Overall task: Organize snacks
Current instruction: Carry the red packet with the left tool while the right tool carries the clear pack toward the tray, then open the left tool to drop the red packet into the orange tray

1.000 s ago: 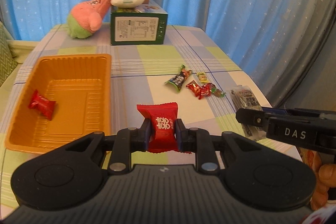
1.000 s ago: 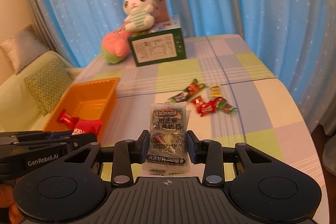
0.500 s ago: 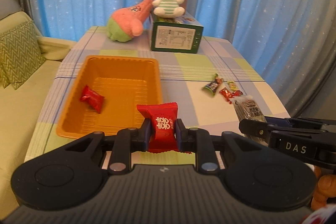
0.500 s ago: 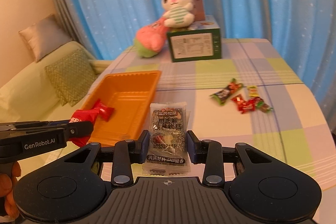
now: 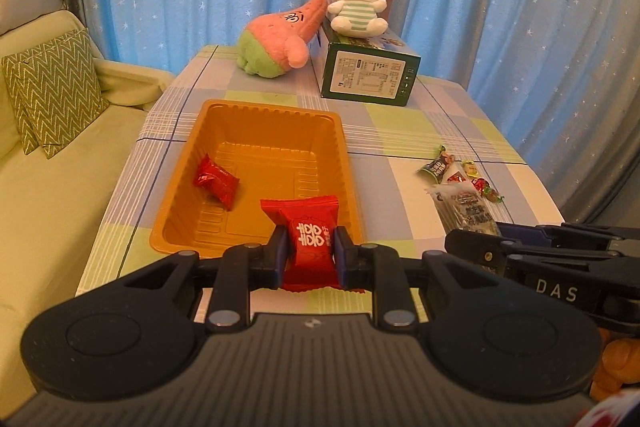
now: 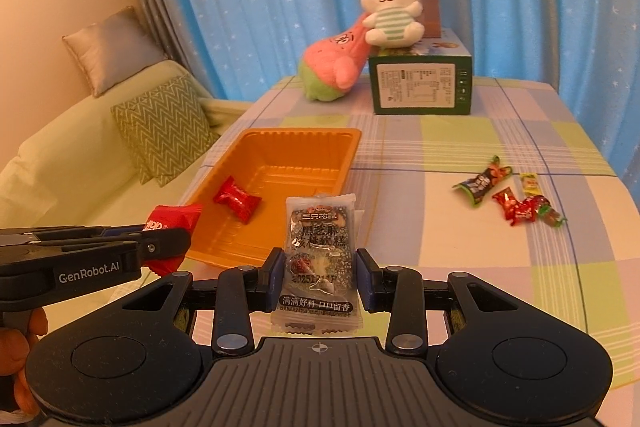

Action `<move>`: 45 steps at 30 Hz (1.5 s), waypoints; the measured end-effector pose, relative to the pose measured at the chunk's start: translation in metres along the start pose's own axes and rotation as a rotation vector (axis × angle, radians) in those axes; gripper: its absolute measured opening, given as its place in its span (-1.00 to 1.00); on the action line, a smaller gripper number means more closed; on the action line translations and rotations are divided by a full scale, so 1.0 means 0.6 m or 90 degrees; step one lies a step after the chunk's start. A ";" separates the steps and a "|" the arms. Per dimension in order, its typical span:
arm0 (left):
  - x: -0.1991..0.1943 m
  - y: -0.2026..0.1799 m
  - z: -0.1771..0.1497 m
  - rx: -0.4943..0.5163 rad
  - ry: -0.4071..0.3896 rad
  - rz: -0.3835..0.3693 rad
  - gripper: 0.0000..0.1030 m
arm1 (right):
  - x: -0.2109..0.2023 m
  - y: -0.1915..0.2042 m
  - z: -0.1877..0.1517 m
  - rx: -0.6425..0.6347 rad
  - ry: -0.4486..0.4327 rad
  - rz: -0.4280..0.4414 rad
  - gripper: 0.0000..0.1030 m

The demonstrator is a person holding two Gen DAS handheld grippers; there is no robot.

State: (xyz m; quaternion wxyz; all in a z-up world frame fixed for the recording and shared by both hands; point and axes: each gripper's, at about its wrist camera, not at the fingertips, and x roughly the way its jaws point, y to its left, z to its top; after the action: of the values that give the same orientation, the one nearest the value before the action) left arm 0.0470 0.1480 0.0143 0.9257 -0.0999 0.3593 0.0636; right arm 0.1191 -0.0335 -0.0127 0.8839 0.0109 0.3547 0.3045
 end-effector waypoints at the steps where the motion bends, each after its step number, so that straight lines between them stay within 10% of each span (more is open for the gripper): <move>1: 0.001 0.002 0.000 -0.001 0.000 0.001 -0.58 | 0.003 0.002 0.001 -0.002 0.001 0.001 -0.27; 45: 0.202 0.123 0.058 0.035 0.072 0.007 -0.58 | 0.235 0.024 0.052 -0.005 0.059 0.023 -0.27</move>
State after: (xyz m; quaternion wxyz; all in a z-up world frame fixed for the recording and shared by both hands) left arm 0.1446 0.2333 -0.0533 0.9059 -0.0759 0.4133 0.0527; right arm 0.2104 0.0614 -0.0733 0.8611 -0.0006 0.3934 0.3220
